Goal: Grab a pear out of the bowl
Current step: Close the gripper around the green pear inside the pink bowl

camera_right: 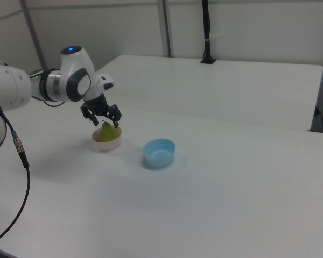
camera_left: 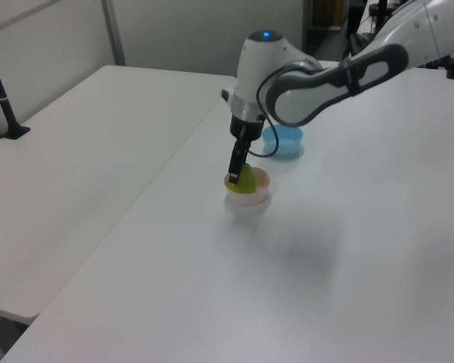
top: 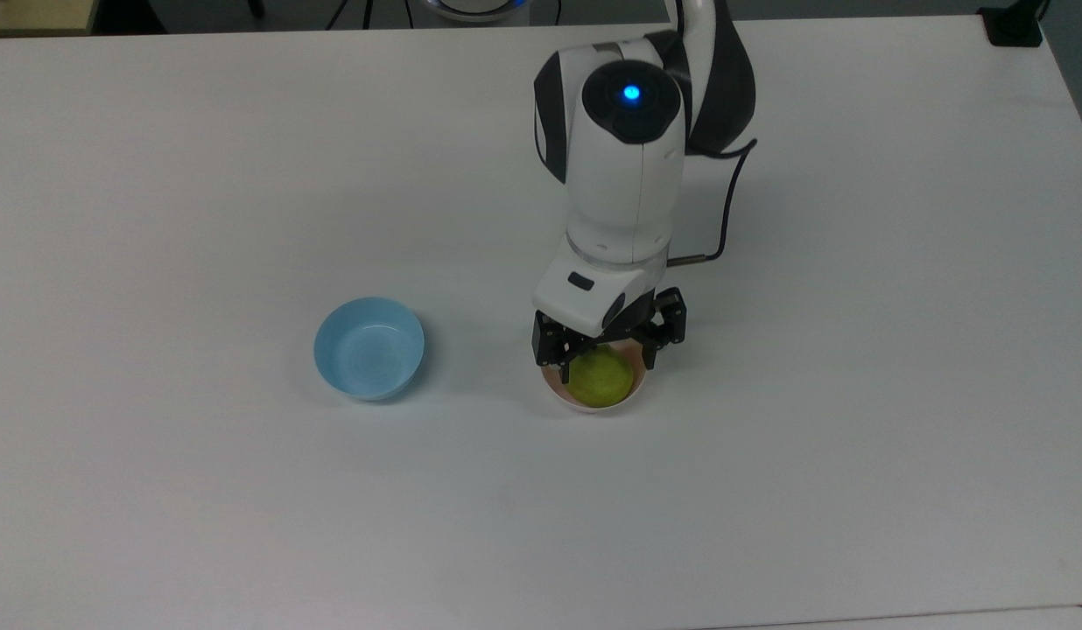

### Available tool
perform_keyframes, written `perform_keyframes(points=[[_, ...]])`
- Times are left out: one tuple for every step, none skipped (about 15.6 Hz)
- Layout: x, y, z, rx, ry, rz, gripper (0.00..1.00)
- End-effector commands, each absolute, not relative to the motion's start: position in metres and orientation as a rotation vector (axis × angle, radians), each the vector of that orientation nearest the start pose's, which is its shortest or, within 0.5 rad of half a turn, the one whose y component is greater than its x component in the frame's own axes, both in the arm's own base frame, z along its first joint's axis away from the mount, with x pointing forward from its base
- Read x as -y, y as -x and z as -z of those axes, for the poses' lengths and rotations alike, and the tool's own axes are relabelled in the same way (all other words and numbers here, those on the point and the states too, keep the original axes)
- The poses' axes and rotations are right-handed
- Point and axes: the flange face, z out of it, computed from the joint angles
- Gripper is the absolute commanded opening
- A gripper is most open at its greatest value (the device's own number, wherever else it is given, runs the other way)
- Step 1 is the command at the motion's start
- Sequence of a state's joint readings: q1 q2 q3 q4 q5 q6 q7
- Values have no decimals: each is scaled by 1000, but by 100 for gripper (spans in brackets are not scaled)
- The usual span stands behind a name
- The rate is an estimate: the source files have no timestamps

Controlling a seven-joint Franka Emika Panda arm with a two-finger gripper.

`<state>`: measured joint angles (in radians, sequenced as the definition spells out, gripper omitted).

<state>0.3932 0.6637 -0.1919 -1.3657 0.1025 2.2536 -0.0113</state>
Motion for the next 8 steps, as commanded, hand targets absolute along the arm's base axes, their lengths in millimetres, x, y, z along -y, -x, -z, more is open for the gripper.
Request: perform_keyframes(points=[[-181, -732, -346, 373, 3121, 374, 90], [-181, -732, -340, 393, 3123, 360, 90], [-181, -731, -338, 402, 3124, 353, 90], [-182, -729, -334, 408, 3128, 337, 90], [-182, -726, -327, 419, 3136, 314, 88], [-182, -726, -328, 432, 3137, 312, 86], [-184, -725, -327, 463, 3134, 306, 83], [-188, -724, -326, 489, 3130, 300, 76]])
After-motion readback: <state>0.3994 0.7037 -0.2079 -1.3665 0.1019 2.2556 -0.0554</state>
